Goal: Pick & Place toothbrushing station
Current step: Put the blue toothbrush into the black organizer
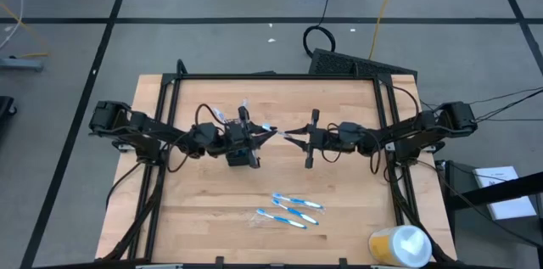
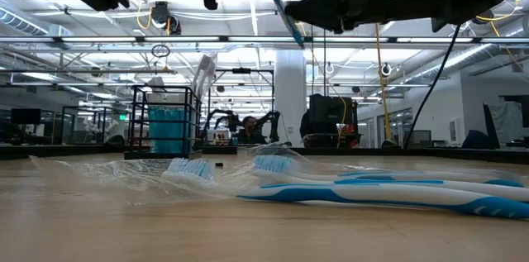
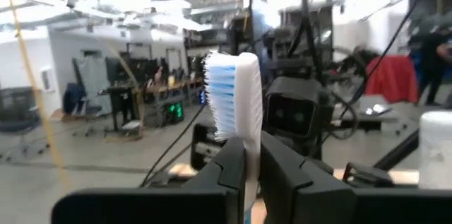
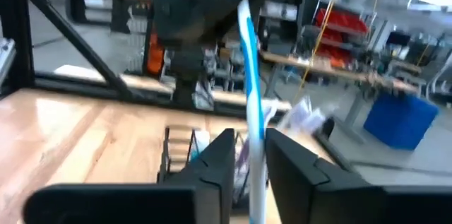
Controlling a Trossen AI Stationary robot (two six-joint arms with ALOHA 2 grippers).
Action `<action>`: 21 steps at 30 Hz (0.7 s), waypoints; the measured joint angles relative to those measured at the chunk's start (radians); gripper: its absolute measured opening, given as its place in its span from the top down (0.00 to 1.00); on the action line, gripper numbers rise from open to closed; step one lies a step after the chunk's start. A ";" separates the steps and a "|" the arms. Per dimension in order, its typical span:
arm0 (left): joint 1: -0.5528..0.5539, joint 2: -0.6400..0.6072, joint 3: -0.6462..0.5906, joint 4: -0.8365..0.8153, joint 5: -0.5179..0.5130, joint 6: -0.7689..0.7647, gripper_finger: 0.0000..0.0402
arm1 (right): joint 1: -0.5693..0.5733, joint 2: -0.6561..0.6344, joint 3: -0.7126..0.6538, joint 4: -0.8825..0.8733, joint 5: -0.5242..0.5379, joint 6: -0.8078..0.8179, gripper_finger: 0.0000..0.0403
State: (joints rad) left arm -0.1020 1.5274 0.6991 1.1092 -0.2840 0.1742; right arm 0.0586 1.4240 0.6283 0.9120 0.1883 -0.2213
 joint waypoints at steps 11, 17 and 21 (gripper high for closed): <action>-0.031 -0.315 -0.001 -0.539 -0.083 -0.175 0.93 | 0.000 -0.010 0.000 -0.140 0.166 0.082 0.67; -0.104 -0.494 -0.005 -0.863 -0.163 -0.333 0.97 | -0.003 -0.011 -0.001 -0.157 0.178 0.077 0.64; -0.180 -0.592 -0.006 -1.027 -0.237 -0.431 0.95 | -0.012 -0.011 -0.001 -0.164 0.178 0.078 0.65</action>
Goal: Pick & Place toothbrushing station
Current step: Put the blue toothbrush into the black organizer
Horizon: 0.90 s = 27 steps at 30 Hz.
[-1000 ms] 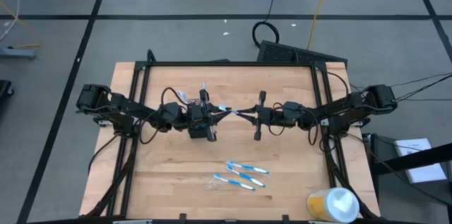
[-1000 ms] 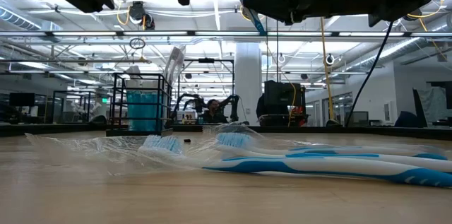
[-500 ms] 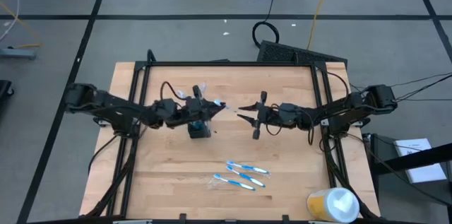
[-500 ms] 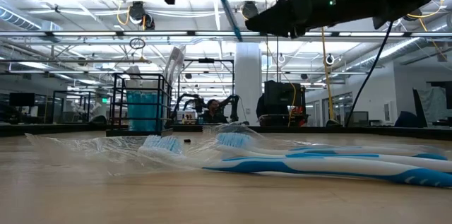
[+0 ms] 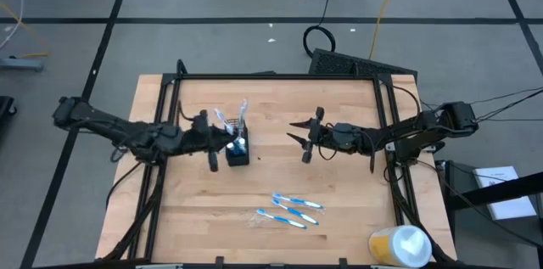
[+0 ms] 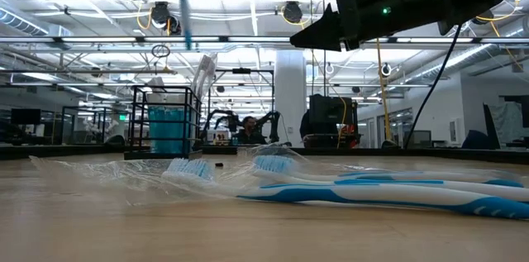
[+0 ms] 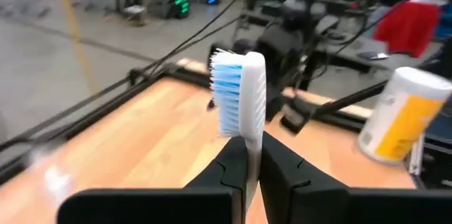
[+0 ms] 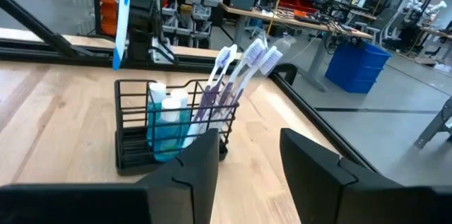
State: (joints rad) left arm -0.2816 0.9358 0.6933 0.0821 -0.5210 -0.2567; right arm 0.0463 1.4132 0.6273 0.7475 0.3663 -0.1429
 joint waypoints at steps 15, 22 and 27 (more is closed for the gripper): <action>-0.201 0.009 -0.001 -0.391 -0.435 -0.365 0.95 | 0.000 0.000 0.000 0.003 -0.001 0.000 0.65; -0.225 0.069 -0.001 -0.421 -0.493 -0.469 0.97 | 0.000 0.000 0.000 0.003 -0.001 0.001 0.65; -0.220 0.110 -0.001 -0.421 -0.519 -0.487 0.94 | 0.000 0.000 0.000 0.003 -0.001 0.001 0.65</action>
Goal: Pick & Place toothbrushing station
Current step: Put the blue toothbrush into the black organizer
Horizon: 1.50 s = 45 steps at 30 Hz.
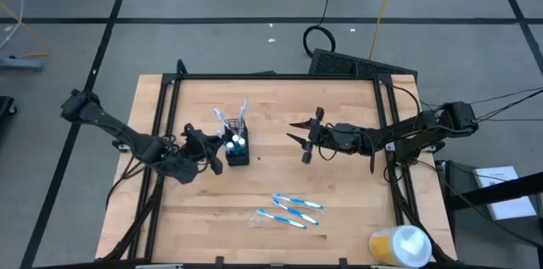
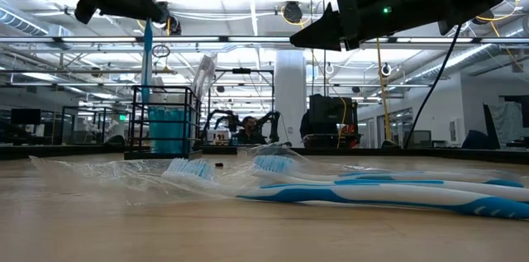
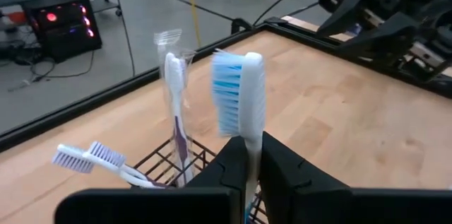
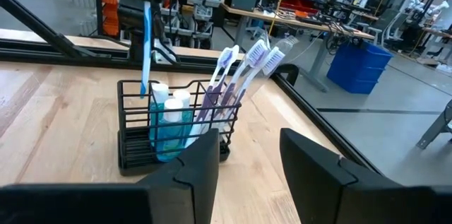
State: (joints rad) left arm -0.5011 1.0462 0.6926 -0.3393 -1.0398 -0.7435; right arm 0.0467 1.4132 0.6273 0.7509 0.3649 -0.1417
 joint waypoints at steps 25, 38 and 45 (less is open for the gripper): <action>0.053 0.028 -0.167 0.205 0.029 -0.162 0.97 | 0.000 0.000 0.000 0.000 0.000 0.020 0.65; 0.053 0.048 -0.248 0.315 0.046 -0.159 0.97 | 0.000 0.000 0.000 0.000 0.000 0.018 0.65; 0.055 0.056 -0.248 0.316 0.052 -0.153 0.94 | 0.000 0.000 0.000 0.000 0.000 0.018 0.65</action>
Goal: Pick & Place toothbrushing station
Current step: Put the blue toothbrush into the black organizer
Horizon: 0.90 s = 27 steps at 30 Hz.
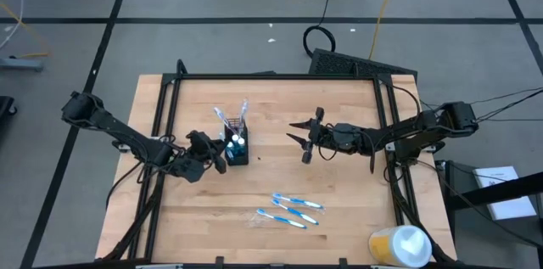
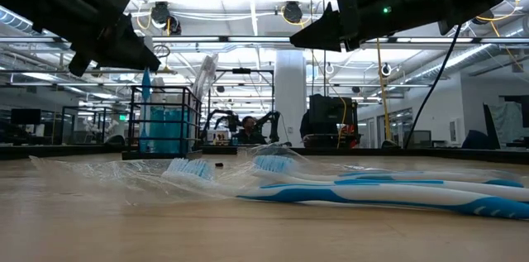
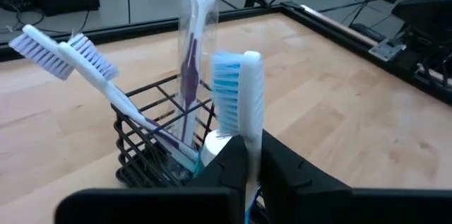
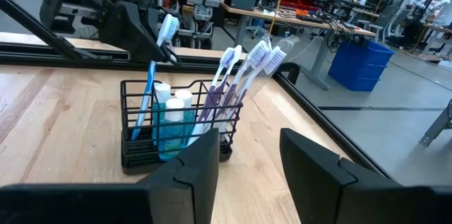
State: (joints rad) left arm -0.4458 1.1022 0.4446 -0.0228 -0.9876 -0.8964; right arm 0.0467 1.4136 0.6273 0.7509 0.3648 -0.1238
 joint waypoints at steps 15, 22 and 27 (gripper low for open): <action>0.001 0.000 0.000 0.033 0.026 0.087 0.86 | 0.000 0.000 0.000 0.000 0.000 0.000 0.65; -0.004 0.000 0.011 0.033 0.034 0.127 0.86 | 0.000 0.000 0.000 0.000 0.000 0.000 0.65; -0.004 -0.001 0.055 0.035 0.064 0.219 0.79 | 0.000 0.000 0.000 0.000 0.000 0.000 0.65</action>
State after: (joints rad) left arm -0.4500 1.1015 0.4999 0.0124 -0.9234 -0.6778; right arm 0.0467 1.4139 0.6273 0.7506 0.3649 -0.1238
